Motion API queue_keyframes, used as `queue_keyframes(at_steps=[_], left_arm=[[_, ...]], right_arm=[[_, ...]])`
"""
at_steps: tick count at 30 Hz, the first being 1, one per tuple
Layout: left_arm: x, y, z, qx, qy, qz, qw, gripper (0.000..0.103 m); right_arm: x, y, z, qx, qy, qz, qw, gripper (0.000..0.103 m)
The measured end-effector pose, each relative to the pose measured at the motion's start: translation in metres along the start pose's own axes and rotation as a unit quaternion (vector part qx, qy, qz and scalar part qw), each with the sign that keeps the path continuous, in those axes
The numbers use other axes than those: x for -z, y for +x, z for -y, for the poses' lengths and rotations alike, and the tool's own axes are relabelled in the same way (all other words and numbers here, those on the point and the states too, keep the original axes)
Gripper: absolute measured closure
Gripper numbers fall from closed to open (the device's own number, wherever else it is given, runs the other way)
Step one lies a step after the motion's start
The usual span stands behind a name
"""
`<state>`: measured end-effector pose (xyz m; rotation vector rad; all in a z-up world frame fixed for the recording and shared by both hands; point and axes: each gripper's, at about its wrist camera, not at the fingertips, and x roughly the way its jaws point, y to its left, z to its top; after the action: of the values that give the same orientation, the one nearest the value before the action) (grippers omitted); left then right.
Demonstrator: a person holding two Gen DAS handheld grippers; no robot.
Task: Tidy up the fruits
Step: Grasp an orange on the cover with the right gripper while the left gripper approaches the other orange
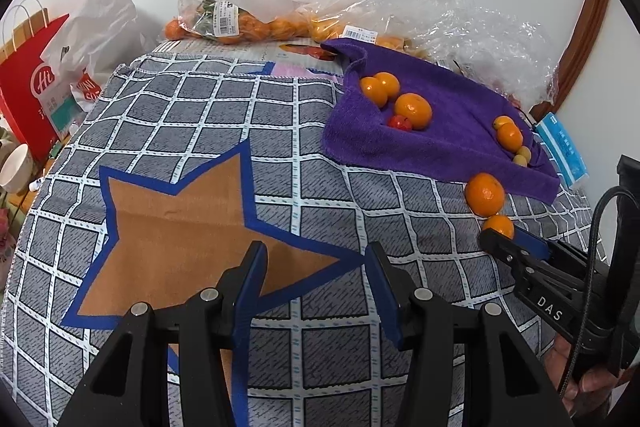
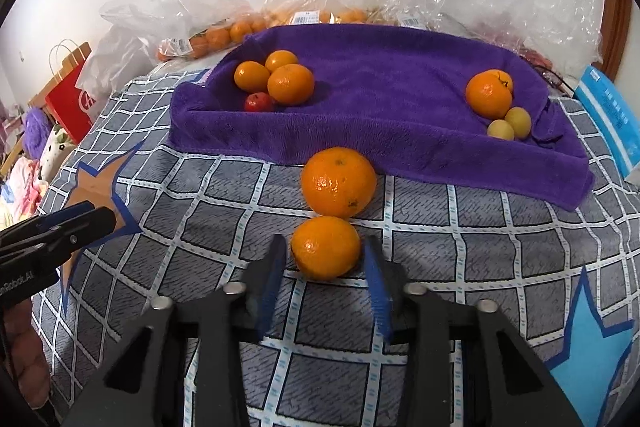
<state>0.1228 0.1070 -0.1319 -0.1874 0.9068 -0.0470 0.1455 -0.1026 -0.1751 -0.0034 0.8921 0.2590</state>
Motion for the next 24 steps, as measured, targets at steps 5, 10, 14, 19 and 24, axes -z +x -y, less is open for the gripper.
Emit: queue_keyframes(at_steps=[5,10,14,19,24], left_arm=[[-0.001,0.001,0.017,0.009,0.011,-0.006,0.9999,0.055],[0.000,0.005,0.048,0.016,0.037,-0.015,0.9991,0.055],[-0.001,0.012,0.077,0.029,0.058,-0.026,0.9976,0.055],[0.000,0.020,0.102,0.040,0.072,-0.036,0.9960,0.055],[-0.002,0.029,0.112,0.054,0.069,-0.048,0.9950,0.055]], right_arm=[[0.004,-0.016,0.008,-0.005,0.002,0.015,1.000,0.068],[0.010,-0.040,0.031,0.008,0.013,0.037,0.999,0.068],[0.017,-0.059,0.054,0.036,0.020,0.050,0.998,0.068],[0.025,-0.070,0.077,0.057,0.026,0.055,0.997,0.068],[0.031,-0.067,0.095,0.066,0.038,0.049,0.996,0.068]])
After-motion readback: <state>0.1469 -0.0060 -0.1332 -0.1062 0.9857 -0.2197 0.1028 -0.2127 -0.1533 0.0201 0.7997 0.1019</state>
